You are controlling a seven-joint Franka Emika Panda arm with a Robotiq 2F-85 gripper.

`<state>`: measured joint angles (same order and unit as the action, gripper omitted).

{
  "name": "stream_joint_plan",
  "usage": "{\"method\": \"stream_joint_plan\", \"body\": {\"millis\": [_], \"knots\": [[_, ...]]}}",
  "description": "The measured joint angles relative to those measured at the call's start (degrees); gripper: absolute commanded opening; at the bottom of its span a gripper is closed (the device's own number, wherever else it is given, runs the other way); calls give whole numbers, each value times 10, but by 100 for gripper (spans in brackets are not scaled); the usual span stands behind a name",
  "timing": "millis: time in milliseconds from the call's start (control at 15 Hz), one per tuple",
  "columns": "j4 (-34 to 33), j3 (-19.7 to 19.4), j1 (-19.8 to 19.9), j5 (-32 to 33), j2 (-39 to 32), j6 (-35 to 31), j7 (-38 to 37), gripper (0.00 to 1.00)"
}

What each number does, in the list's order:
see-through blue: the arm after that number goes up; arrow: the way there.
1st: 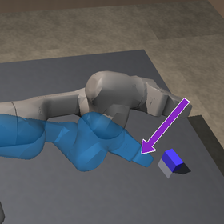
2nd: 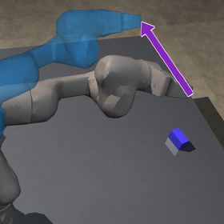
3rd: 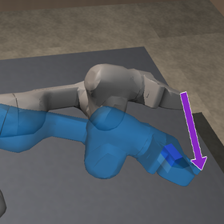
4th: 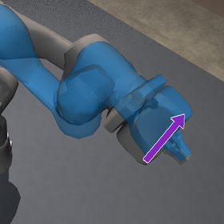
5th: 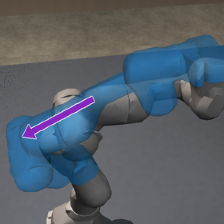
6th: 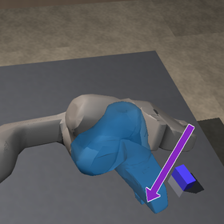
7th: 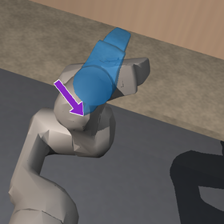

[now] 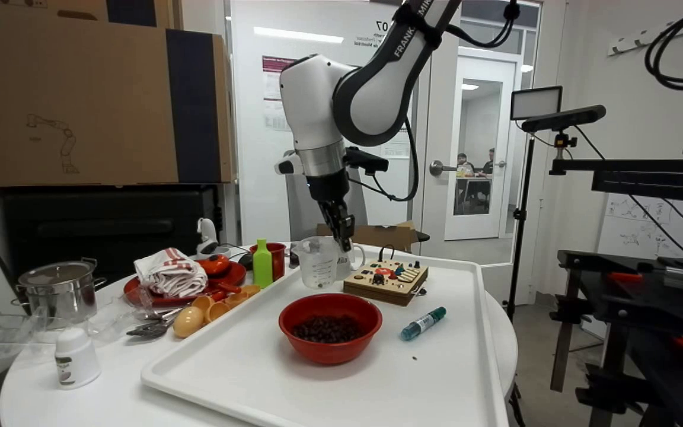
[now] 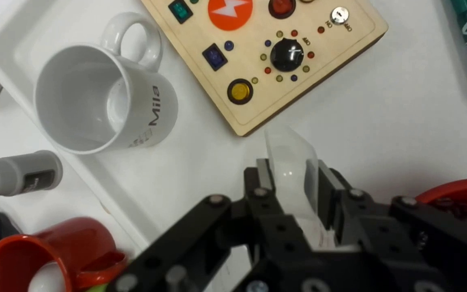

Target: Pour the contents inside the clear jar into the red bowl

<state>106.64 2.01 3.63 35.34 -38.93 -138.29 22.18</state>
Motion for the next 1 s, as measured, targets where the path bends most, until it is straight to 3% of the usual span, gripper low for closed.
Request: {"method": "stream_joint_plan", "body": {"millis": [533,600,733,1000], "knots": [[-44,-4,-1,-66,-48,-3,0,18],[-48,-5,-3,-69,-50,-3,0,24],[-55,-10,-6,-70,-54,-3,-2,55],[-65,-16,-12,-72,-60,-3,-6,82]]}}
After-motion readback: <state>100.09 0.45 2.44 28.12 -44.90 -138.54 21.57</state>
